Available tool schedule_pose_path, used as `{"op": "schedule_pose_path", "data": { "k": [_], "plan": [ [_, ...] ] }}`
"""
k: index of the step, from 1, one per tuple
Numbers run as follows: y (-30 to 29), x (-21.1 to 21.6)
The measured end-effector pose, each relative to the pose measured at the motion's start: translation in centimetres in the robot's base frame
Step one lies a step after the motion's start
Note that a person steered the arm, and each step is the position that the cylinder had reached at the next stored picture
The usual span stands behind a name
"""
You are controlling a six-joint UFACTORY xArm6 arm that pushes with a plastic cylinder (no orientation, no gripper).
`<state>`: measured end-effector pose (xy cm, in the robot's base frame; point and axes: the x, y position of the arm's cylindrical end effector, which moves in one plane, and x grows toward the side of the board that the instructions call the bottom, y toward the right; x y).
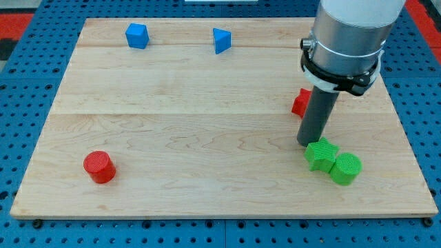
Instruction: Push the red star towards the top right of the board
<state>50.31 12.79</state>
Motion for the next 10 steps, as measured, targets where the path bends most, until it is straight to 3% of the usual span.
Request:
{"op": "schedule_pose_path", "data": {
  "k": [2, 6, 8, 10],
  "plan": [
    [4.9, -2.2],
    [-1.6, -9.6],
    [-1.0, -15.9],
    [-0.9, -16.3]
  ]
}}
